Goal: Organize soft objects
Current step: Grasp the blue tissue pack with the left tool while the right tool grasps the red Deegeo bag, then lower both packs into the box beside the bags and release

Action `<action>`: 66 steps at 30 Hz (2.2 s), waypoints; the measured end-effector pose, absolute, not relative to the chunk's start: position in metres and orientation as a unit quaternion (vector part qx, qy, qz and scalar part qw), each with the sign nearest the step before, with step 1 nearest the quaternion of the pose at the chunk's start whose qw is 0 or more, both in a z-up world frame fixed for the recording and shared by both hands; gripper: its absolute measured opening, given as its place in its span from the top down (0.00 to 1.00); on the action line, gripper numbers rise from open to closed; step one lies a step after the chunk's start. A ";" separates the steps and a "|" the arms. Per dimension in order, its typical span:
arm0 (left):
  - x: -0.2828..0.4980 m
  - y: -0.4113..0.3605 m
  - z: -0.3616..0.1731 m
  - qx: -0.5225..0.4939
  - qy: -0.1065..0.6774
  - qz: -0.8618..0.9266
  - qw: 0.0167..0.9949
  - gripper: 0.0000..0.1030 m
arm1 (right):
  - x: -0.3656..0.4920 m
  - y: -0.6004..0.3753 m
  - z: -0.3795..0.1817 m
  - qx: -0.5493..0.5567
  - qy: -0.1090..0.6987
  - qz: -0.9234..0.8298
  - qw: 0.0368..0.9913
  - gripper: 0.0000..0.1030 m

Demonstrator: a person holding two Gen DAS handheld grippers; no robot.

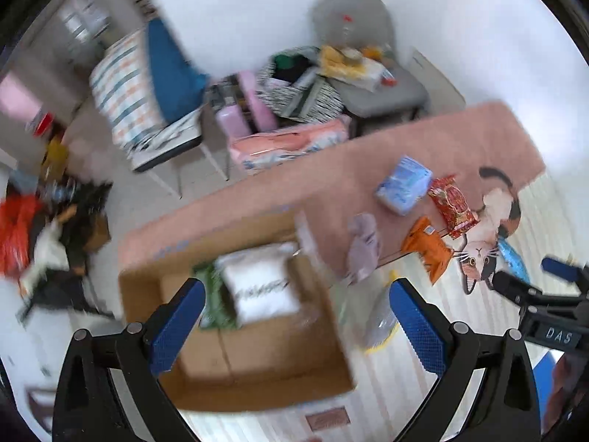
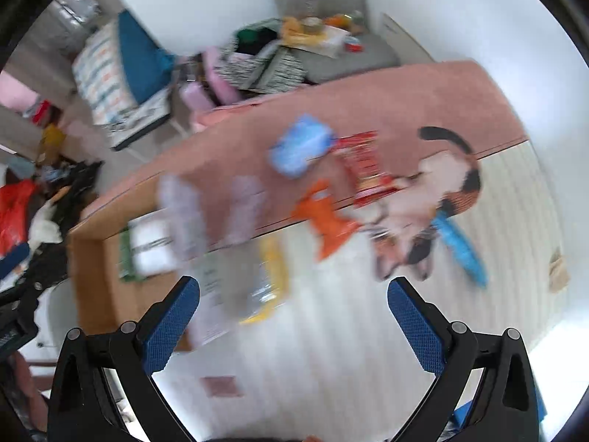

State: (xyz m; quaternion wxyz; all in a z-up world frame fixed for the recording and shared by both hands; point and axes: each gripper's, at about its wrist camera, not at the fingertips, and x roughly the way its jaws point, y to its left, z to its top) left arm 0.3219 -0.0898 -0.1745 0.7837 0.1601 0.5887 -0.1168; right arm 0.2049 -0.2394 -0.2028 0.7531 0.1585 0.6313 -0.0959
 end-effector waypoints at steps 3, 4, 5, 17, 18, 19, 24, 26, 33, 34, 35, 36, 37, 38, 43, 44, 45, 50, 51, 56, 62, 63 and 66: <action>0.361 -0.145 -0.210 0.198 0.606 -0.141 0.758 0.00 | 0.235 -0.287 -0.232 0.161 0.645 -0.106 0.739 0.00; 0.375 -0.164 -0.225 0.206 0.616 -0.154 0.744 0.01 | 0.246 -0.302 -0.244 0.163 0.651 -0.106 0.734 0.00; 0.384 -0.175 -0.236 0.215 0.622 -0.155 0.737 0.01 | 0.258 -0.316 -0.258 0.169 0.658 -0.100 0.727 0.00; 0.450 -0.254 -0.354 0.282 0.682 -0.187 0.648 0.01 | 0.352 -0.356 -0.417 0.149 0.761 -0.053 0.629 0.26; 0.450 -0.258 -0.359 0.286 0.685 -0.194 0.641 0.01 | 0.351 -0.356 -0.427 0.145 0.772 -0.051 0.617 0.37; 0.449 -0.262 -0.364 0.288 0.689 -0.201 0.634 0.01 | 0.349 -0.358 -0.431 0.135 0.776 -0.055 0.614 0.45; 0.439 -0.284 -0.386 0.310 0.697 -0.234 0.603 0.01 | 0.326 -0.387 -0.430 0.145 0.775 -0.083 0.610 0.50; 0.436 -0.294 -0.396 0.329 0.696 -0.240 0.592 0.01 | 0.320 -0.398 -0.430 0.162 0.774 -0.085 0.606 0.50; 0.422 -0.317 -0.425 0.388 0.687 -0.255 0.559 0.13 | 0.325 -0.407 -0.442 0.162 0.784 -0.079 0.595 0.47; 0.421 -0.315 -0.427 0.380 0.695 -0.253 0.556 0.32 | 0.330 -0.408 -0.445 0.160 0.786 -0.080 0.592 0.47; 0.421 -0.313 -0.428 0.369 0.704 -0.253 0.552 0.44 | 0.334 -0.405 -0.447 0.159 0.788 -0.081 0.589 0.45; 0.421 -0.311 -0.428 0.359 0.708 -0.248 0.555 0.45 | 0.339 -0.402 -0.447 0.155 0.788 -0.083 0.590 0.45; 0.419 -0.309 -0.425 0.353 0.705 -0.244 0.565 0.49 | 0.342 -0.398 -0.448 0.146 0.789 -0.088 0.591 0.46; 0.418 -0.308 -0.422 0.349 0.704 -0.241 0.570 0.52 | 0.343 -0.396 -0.447 0.142 0.788 -0.094 0.592 0.49; 0.416 -0.286 -0.398 0.295 0.701 -0.214 0.614 0.66 | 0.339 -0.385 -0.430 0.138 0.773 -0.110 0.609 0.53; 0.415 -0.280 -0.391 0.279 0.701 -0.210 0.622 0.68 | 0.335 -0.381 -0.423 0.141 0.769 -0.109 0.614 0.54; 0.414 -0.273 -0.384 0.266 0.700 -0.207 0.630 0.69 | 0.332 -0.376 -0.414 0.144 0.763 -0.106 0.621 0.54; 0.404 -0.239 -0.338 0.197 0.691 -0.198 0.667 0.74 | 0.321 -0.349 -0.367 0.145 0.740 -0.089 0.651 0.54; 0.401 -0.227 -0.324 0.172 0.690 -0.197 0.675 0.74 | 0.317 -0.344 -0.359 0.144 0.736 -0.084 0.657 0.54; 0.384 -0.167 -0.261 0.089 0.674 -0.194 0.707 0.74 | 0.294 -0.291 -0.298 0.133 0.708 -0.047 0.692 0.54; 0.350 -0.077 -0.190 0.025 0.640 -0.169 0.749 0.75 | 0.265 -0.208 -0.236 0.125 0.683 -0.003 0.720 0.54; 0.342 -0.058 -0.180 0.014 0.637 -0.162 0.754 0.75 | 0.259 -0.197 -0.229 0.124 0.681 0.005 0.722 0.54; 0.325 -0.010 -0.165 0.000 0.631 -0.141 0.763 0.75 | 0.245 -0.157 -0.215 0.119 0.676 0.034 0.727 0.54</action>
